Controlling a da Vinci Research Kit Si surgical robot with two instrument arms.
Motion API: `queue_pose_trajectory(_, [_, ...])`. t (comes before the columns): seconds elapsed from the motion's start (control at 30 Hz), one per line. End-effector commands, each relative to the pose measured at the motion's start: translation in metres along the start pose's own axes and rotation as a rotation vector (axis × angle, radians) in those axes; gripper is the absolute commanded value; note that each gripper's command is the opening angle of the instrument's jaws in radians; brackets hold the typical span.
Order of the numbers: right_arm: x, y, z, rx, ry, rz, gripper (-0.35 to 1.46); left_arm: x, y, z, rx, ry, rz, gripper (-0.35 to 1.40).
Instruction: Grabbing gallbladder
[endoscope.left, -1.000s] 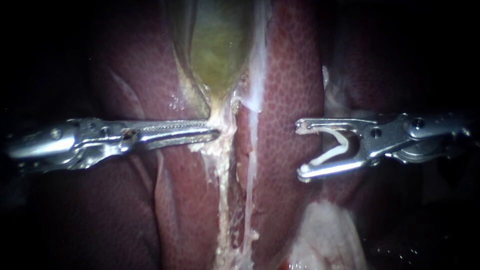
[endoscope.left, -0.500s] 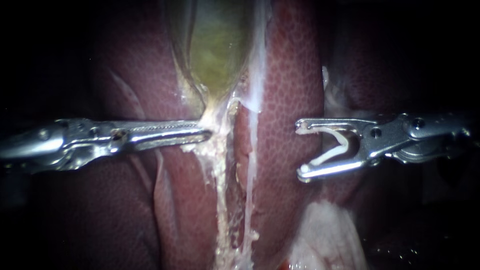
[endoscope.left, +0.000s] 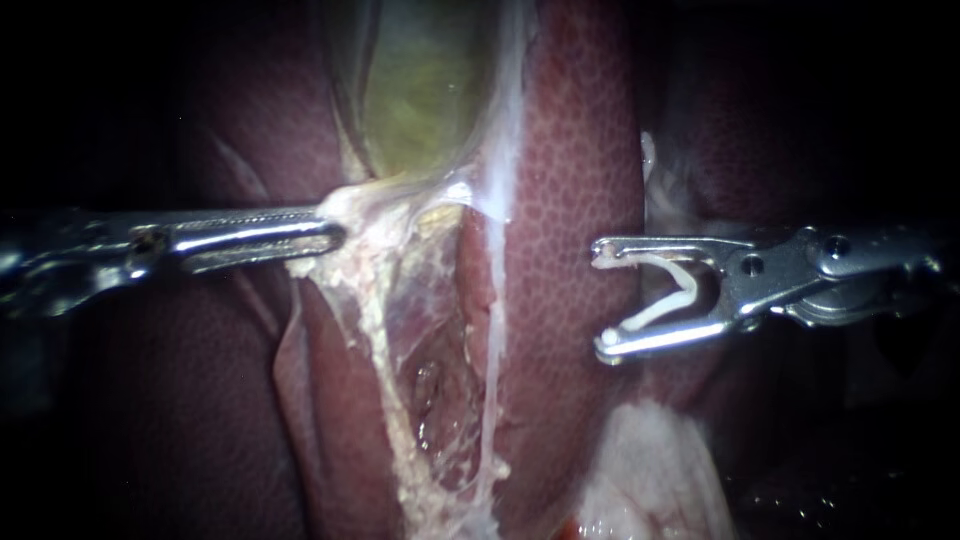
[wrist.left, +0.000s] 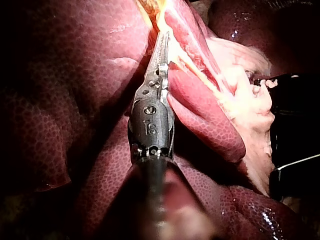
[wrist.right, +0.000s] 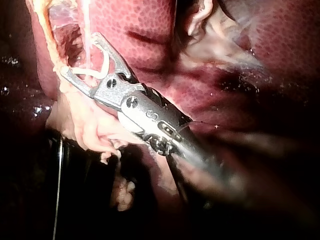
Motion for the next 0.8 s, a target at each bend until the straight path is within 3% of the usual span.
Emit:
queue_pose_trajectory(0.03, [0.0000,0.0000,0.0000,0.000,0.000,0.000,0.58,-0.0002,0.0001,-0.0002,-0.002,-0.003,0.000,-0.35])
queue_pose_trajectory(0.8, [0.0000,0.0000,0.0000,0.000,0.000,0.000,0.58,-0.0005,-0.0001,-0.0005,-0.009,-0.008,-0.003,-0.35])
